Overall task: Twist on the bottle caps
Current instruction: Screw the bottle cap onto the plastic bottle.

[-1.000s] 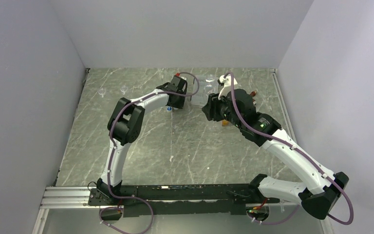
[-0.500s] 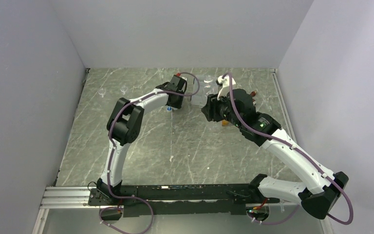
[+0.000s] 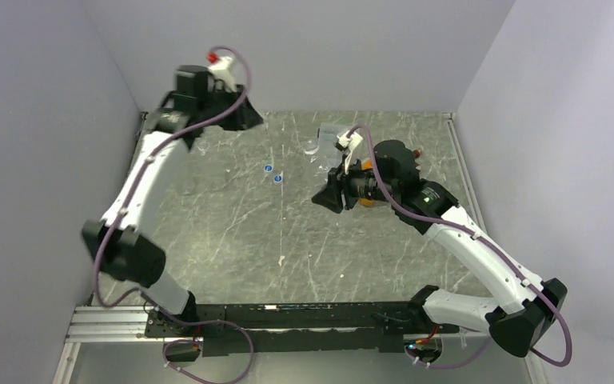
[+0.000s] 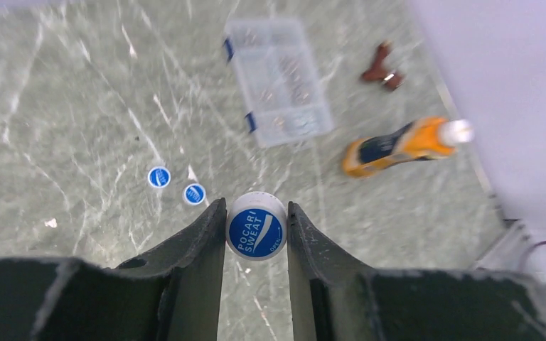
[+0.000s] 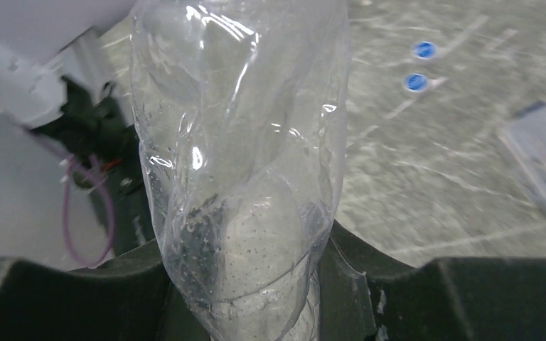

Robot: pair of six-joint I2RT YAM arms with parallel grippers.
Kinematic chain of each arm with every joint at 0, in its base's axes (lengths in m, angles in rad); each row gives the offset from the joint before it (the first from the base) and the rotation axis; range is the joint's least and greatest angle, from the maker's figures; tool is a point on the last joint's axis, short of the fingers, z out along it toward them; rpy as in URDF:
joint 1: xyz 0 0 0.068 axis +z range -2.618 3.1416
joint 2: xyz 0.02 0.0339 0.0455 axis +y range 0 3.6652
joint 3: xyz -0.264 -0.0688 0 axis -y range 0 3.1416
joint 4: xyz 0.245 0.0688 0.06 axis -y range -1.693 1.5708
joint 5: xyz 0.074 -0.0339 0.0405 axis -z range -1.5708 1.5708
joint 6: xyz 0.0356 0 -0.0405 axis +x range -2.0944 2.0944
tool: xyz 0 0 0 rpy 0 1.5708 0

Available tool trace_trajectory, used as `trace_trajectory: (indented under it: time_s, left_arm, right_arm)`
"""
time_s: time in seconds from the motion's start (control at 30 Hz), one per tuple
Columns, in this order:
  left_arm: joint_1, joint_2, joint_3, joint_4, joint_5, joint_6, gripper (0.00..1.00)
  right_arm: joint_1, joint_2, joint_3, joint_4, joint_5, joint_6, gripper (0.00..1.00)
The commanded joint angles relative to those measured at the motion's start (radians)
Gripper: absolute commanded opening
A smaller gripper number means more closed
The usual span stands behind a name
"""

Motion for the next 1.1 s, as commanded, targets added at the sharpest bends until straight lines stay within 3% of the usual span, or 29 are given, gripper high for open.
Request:
trace_trajectory:
  time_s: [0.0,0.13,0.27,0.53,0.8,1.07]
  left_arm:
    - [0.104,-0.186,-0.021,-0.013,0.361,-0.085,0.0]
    - [0.151,-0.28,-0.039,-0.003,0.569,-0.107,0.0]
    - [0.156,-0.333,-0.084,0.135,0.79,-0.218,0.0]
    - [0.154,-0.381,-0.164,0.346,0.945,-0.384,0.0]
    - [0.128,-0.408,-0.174,0.287,0.988,-0.314,0.0]
    - [0.04,-0.4,-0.075,-0.062,0.916,0.0,0.0]
  right_arm:
    - [-0.009,0.007,0.05,0.059,-0.331,-0.083,0.38]
    - [-0.009,0.031,0.075,0.041,-0.481,-0.109,0.38]
    - [-0.004,0.058,0.097,0.054,-0.547,-0.11,0.38]
    - [0.072,0.114,0.176,-0.012,-0.488,-0.176,0.37]
    - [0.098,0.143,0.198,-0.029,-0.447,-0.187,0.35]
    - [0.141,0.178,0.233,-0.1,-0.402,-0.216,0.33]
